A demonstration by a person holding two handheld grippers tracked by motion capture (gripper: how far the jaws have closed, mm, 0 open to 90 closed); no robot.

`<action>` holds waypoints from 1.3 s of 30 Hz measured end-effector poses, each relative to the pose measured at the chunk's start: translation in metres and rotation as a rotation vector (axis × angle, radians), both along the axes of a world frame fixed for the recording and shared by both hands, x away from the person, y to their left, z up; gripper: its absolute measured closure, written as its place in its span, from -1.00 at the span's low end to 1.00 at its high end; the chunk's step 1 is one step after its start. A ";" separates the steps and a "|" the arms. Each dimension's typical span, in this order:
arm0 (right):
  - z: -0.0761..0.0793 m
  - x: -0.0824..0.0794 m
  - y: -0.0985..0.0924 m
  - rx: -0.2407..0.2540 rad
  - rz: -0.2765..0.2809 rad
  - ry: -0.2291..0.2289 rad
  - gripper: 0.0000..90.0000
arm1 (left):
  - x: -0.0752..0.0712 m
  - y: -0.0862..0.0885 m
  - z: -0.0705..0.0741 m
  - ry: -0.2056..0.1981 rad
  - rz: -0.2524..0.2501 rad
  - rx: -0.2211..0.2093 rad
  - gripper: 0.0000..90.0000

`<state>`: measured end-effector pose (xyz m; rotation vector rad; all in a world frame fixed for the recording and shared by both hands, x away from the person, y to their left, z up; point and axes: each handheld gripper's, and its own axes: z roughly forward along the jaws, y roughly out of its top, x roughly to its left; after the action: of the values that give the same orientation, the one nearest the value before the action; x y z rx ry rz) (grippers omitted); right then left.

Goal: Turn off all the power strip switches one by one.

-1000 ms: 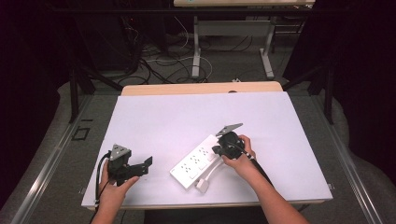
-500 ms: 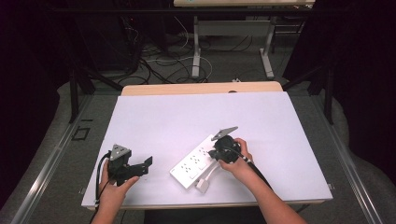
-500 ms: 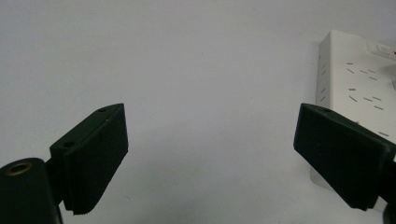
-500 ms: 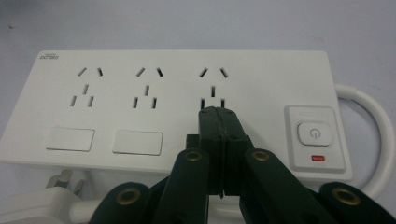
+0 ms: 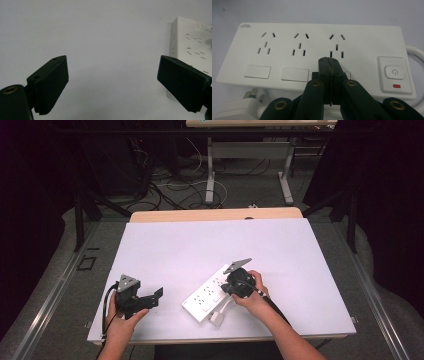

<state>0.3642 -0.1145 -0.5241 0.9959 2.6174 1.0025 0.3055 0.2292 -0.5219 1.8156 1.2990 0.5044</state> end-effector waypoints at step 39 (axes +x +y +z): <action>0.000 -0.011 0.013 0.003 0.045 0.021 1.00 | 0.000 0.000 0.000 -0.001 0.001 0.001 -0.78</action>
<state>0.3531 -0.1016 -0.5242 0.9578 2.6678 1.0109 0.3056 0.2295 -0.5222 1.8157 1.2988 0.5062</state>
